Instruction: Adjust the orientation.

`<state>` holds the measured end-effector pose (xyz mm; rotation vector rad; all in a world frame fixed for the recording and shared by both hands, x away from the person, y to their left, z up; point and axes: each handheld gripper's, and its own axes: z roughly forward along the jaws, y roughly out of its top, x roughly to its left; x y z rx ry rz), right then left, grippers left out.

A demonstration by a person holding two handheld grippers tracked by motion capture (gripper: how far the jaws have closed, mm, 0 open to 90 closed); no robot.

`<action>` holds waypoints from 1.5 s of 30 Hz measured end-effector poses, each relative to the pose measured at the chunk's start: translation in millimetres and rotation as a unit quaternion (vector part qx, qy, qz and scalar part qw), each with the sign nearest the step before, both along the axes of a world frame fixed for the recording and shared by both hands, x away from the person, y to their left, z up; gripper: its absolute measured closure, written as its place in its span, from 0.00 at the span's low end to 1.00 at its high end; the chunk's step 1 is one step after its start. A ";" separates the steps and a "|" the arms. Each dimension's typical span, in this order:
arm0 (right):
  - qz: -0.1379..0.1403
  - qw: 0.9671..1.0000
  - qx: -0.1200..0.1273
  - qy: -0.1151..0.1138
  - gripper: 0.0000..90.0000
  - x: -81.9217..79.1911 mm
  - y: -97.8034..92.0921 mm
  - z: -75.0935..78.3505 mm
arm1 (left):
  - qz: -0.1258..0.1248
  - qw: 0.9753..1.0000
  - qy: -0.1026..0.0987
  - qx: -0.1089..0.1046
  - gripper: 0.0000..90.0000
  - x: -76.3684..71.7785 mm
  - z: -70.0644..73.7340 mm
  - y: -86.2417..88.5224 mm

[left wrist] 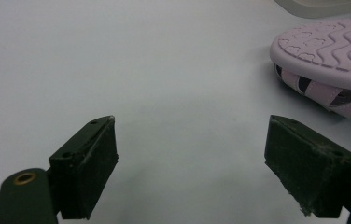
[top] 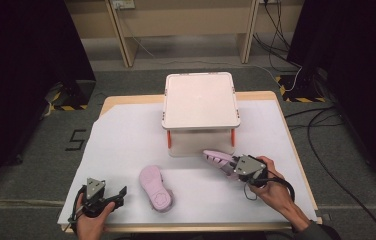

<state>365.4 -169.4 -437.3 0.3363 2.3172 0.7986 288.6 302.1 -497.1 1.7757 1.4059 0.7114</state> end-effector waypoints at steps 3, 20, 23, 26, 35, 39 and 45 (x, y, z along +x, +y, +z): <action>0.013 0.999 0.021 0.028 0.87 -1.3 -5.7 3.5 | 0.001 1.000 -0.001 -0.003 0.19 0.1 0.2 0.6; 0.058 0.973 0.097 0.200 0.87 -23.5 -3.1 2.1 | 0.001 1.000 -0.002 -0.005 0.19 -0.4 0.6 1.2; 0.043 0.975 0.097 0.197 0.87 -16.6 -2.5 -4.2 | 0.001 1.000 -0.001 -0.004 0.19 0.0 0.2 0.6; 0.032 0.976 0.100 0.193 0.83 -12.2 -5.3 -4.6 | -0.001 1.000 -0.002 -0.003 0.19 0.0 0.4 0.5; -0.008 0.969 0.149 0.197 0.62 0.1 -18.0 -8.6 | -0.001 1.000 -0.003 -0.005 0.19 -0.8 1.5 1.3; -0.020 0.966 0.171 0.194 0.59 3.8 -27.2 -5.9 | -0.001 1.000 -0.003 -0.005 0.19 -0.7 1.4 1.2; -0.043 0.968 0.175 0.176 0.61 8.2 -44.1 -5.1 | -0.003 1.000 -0.002 -0.003 0.19 0.0 0.4 -0.2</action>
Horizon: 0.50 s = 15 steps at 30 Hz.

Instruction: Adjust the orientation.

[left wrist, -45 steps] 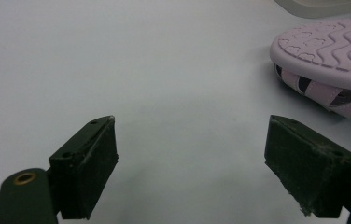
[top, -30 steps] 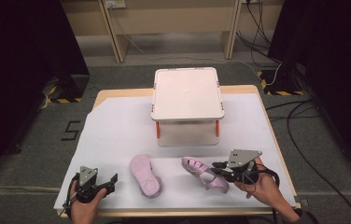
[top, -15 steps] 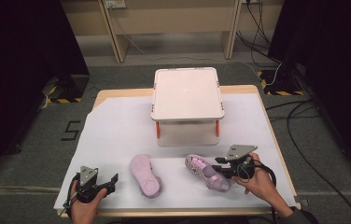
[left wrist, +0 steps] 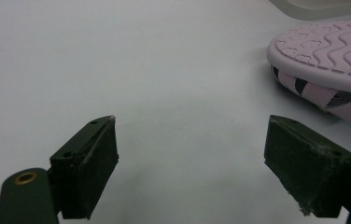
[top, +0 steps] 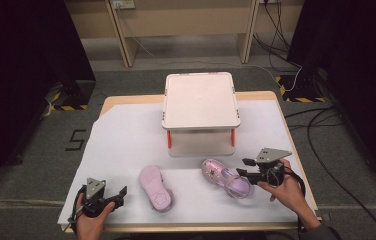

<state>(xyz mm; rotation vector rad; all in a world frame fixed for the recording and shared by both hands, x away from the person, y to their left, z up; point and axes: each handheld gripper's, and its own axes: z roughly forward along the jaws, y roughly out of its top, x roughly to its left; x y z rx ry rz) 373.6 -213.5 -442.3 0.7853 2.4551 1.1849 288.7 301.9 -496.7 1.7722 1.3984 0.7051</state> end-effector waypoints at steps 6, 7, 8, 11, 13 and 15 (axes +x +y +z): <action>-0.033 0.999 -0.017 -0.008 0.59 4.6 -10.6 -1.1 | 0.002 1.000 -0.001 -0.002 0.19 -0.4 0.7 1.4; -0.037 0.999 -0.019 -0.010 0.59 5.2 -13.2 -1.0 | 0.002 1.000 -0.001 -0.001 0.19 -0.2 0.5 1.1; -0.044 0.998 -0.027 -0.017 0.56 5.7 -17.0 -0.3 | 0.001 1.000 0.001 0.000 0.19 -0.3 0.9 0.9; -0.037 0.999 -0.014 -0.026 0.53 1.1 -21.2 5.8 | 0.000 1.000 -0.001 -0.001 0.19 -0.5 1.2 1.0; -0.028 0.999 0.001 -0.029 0.52 -2.7 -22.1 9.4 | 0.003 1.000 -0.002 -0.002 0.19 -0.6 1.1 1.5; -0.017 0.999 -0.003 -0.038 0.50 -7.1 -21.5 11.7 | 0.002 1.000 -0.001 -0.002 0.19 -0.6 1.0 1.7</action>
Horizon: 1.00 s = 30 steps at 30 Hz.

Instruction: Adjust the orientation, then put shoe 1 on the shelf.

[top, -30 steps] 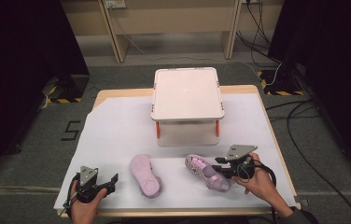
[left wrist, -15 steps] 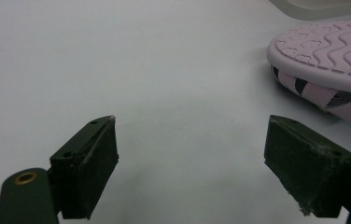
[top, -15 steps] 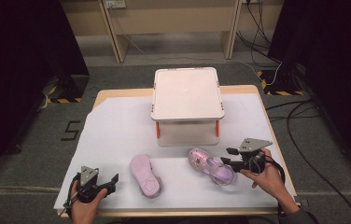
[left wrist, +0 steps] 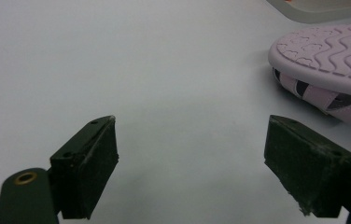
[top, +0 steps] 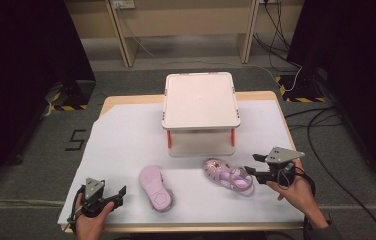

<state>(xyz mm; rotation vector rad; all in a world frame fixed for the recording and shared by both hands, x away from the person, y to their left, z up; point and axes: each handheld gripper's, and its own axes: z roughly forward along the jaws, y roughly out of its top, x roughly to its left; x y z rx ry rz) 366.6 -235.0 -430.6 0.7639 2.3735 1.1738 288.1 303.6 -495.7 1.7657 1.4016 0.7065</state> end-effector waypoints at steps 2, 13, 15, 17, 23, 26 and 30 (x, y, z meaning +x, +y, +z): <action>0.012 1.000 -0.006 -0.002 0.48 -3.3 2.7 -0.9 | -0.001 1.000 0.001 0.001 0.19 0.2 0.2 -0.4; 0.044 0.998 -0.047 -0.021 0.39 -5.1 19.6 -12.0 | 0.002 1.000 0.005 0.003 0.19 2.4 -1.0 0.1; 0.046 0.998 -0.047 -0.022 0.39 -5.3 21.0 -12.8 | 0.002 1.000 0.003 0.003 0.19 2.7 -1.4 -0.2; 0.049 0.997 -0.055 -0.027 0.39 -5.3 24.0 -13.9 | 0.001 1.000 0.004 0.003 0.19 2.7 -1.4 -0.6; 0.059 0.995 -0.065 -0.035 0.39 -5.0 34.7 -18.2 | 0.001 1.000 0.004 0.001 0.19 2.5 -2.1 -0.8; 0.071 0.993 -0.080 -0.046 0.39 -4.0 45.0 -19.7 | -0.001 1.000 0.006 0.004 0.19 2.5 -2.1 -1.3; 0.082 0.992 -0.084 -0.046 0.39 -4.1 52.3 -22.0 | -0.002 1.000 0.006 0.004 0.19 2.5 -2.3 -1.3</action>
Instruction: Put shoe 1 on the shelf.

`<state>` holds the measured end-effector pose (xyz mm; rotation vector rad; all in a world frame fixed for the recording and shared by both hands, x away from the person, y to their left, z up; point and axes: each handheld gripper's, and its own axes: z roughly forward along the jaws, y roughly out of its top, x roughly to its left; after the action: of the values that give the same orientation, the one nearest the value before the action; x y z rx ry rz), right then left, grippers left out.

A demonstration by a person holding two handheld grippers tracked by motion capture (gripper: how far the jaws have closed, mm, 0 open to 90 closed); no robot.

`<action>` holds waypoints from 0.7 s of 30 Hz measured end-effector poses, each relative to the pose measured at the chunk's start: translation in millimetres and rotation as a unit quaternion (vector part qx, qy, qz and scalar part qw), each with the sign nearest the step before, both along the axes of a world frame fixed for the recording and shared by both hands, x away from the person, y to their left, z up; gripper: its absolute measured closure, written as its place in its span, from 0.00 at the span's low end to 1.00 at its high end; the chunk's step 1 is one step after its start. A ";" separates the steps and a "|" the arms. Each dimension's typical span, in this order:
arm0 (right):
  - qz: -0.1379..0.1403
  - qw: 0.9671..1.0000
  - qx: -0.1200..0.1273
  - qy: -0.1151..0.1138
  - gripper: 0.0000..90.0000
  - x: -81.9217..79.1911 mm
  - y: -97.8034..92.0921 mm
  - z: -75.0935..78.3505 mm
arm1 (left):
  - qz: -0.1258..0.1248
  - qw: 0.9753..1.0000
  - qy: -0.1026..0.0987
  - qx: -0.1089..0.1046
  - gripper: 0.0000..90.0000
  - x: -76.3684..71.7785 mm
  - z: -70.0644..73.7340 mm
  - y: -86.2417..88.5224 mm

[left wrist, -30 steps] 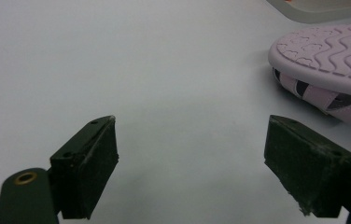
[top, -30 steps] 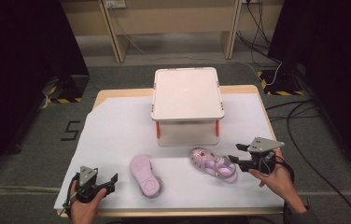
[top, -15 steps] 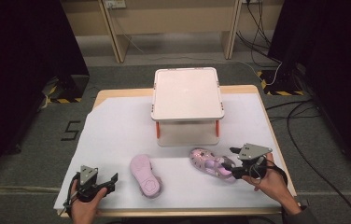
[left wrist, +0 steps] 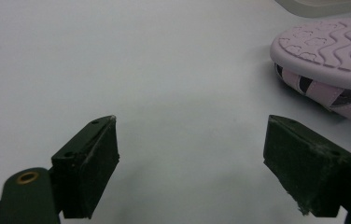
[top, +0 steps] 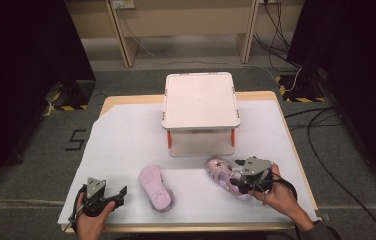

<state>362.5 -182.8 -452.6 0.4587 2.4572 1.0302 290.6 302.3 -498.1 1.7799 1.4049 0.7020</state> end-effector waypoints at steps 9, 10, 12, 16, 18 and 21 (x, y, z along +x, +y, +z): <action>0.008 1.000 -0.015 -0.015 0.59 -1.2 11.3 -3.2 | -0.007 1.000 -0.001 -0.004 0.20 0.6 0.2 -1.2; 0.012 1.000 -0.018 -0.018 0.63 -2.5 12.7 -3.2 | -0.009 1.000 0.002 -0.004 0.19 0.3 0.3 -2.0; 0.015 1.000 -0.021 -0.017 0.71 -3.8 13.7 -3.5 | -0.010 1.000 0.001 -0.004 0.20 -0.1 0.0 -2.3; 0.014 0.999 -0.031 -0.035 0.80 -6.3 15.4 -2.5 | -0.009 1.000 -0.004 -0.006 0.20 -0.7 1.4 -1.0; 0.004 0.998 -0.042 -0.045 0.85 -7.8 16.0 -0.3 | -0.009 1.000 -0.005 -0.007 0.20 -0.9 1.7 -0.6; 0.002 0.997 -0.051 -0.054 0.86 -10.6 19.1 3.0 | -0.009 1.000 -0.002 -0.007 0.20 -1.0 1.7 0.3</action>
<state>351.9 -163.7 -449.6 0.3548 2.4021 0.9025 289.6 302.5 -496.4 1.7761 1.3865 0.6842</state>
